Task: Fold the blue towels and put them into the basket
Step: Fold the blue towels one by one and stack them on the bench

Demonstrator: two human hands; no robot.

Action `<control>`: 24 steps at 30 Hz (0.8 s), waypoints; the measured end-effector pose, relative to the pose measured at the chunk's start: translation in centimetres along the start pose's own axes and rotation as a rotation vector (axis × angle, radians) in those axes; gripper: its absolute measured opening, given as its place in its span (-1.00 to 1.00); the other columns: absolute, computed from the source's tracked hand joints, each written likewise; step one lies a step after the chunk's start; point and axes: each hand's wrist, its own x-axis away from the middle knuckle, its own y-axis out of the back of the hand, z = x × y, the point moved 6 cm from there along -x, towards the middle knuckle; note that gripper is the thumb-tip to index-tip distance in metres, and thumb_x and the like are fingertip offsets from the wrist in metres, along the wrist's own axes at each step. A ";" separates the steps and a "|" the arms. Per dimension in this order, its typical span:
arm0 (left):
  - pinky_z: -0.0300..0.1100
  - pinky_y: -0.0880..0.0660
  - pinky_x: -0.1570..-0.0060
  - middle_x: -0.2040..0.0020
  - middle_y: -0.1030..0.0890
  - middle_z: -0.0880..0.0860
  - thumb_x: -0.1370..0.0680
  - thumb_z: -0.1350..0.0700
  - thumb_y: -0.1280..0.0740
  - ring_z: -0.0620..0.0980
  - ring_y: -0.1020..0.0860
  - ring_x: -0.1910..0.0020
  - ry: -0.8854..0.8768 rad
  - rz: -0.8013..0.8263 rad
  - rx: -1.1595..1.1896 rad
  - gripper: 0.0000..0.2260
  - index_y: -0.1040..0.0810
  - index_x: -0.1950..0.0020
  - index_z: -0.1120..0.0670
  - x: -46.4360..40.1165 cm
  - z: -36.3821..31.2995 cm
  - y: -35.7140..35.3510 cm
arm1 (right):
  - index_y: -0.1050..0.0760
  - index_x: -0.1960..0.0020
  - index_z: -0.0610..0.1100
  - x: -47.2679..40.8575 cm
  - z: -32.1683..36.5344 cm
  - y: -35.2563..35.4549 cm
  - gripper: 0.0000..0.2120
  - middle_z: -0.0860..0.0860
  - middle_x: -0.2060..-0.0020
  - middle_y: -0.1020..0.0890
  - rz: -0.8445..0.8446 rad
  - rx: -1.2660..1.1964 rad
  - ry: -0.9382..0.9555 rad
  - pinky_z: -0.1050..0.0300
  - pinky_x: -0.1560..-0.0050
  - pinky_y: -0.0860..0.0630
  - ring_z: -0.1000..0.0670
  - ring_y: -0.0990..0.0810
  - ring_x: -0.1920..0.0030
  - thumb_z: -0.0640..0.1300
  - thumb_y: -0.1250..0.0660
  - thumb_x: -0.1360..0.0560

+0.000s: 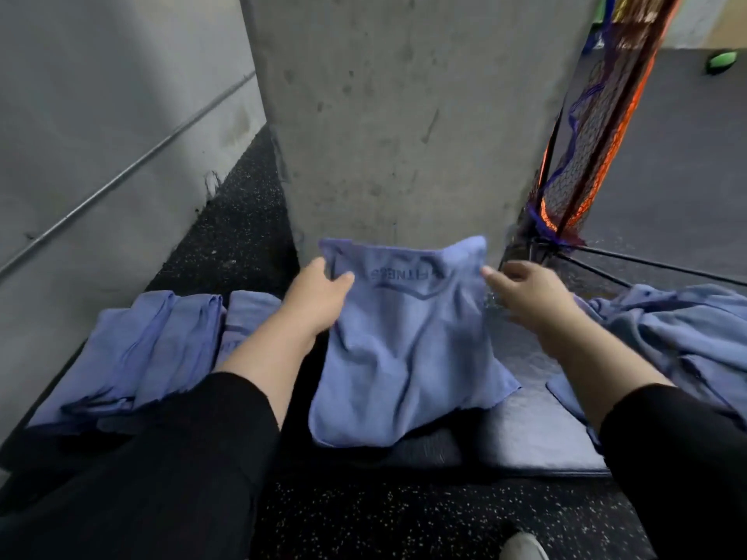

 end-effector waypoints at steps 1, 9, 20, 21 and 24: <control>-0.07 -0.48 -0.10 -0.24 -0.60 0.13 -0.63 0.02 -0.31 0.11 -0.56 -0.16 0.015 0.102 -0.168 -0.70 -0.50 -0.32 0.12 0.2 0.9 -1.5 | -0.53 0.02 -0.10 0.1 -1.2 -1.4 -0.59 -0.03 0.16 -0.57 0.091 0.179 -0.020 0.11 0.19 -0.52 -0.02 -0.52 0.19 0.25 -0.41 -0.45; -0.07 -0.54 -0.01 -0.05 -0.59 0.07 -0.52 -0.01 -0.36 0.13 -0.59 -0.05 0.023 0.410 -0.885 -0.75 -0.43 -0.11 0.07 1.9 2.9 -4.7 | -0.42 0.36 -0.20 1.7 -3.5 -4.9 -0.56 -0.05 0.50 -0.45 0.267 0.569 -0.007 0.11 0.44 -0.25 0.01 -0.37 0.46 0.09 -0.44 -0.49; -0.09 -0.45 0.07 0.05 -0.59 0.12 -0.62 0.11 -0.19 0.13 -0.52 0.09 0.031 0.334 -0.851 -0.80 -0.31 0.19 0.10 2.5 3.0 -5.4 | -0.58 0.23 -0.23 1.2 -3.2 -2.7 -0.78 -0.12 0.40 -0.59 0.054 0.299 -0.002 0.08 0.29 -0.39 -0.07 -0.49 0.32 -0.07 -0.44 -0.44; -0.10 -0.43 0.07 -0.04 -0.61 0.14 -0.64 0.10 -0.16 0.15 -0.53 0.04 0.007 0.291 -0.815 -0.82 -0.36 0.15 0.12 2.4 2.4 -4.8 | -0.56 0.21 -0.27 1.1 -2.9 -2.4 -0.74 -0.12 0.39 -0.57 0.026 0.220 -0.003 0.06 0.27 -0.43 -0.08 -0.48 0.32 -0.06 -0.42 -0.46; -0.13 -0.49 0.11 0.03 -0.69 0.12 -0.64 -0.04 -0.21 0.13 -0.64 0.09 0.069 0.350 -0.819 -0.71 -0.55 0.01 0.17 2.5 2.5 -4.0 | -0.53 0.12 -0.30 0.8 -2.8 -2.3 -0.71 -0.15 0.34 -0.52 0.013 -0.168 -0.090 -0.15 0.12 -0.62 -0.07 -0.50 0.27 -0.04 -0.41 -0.53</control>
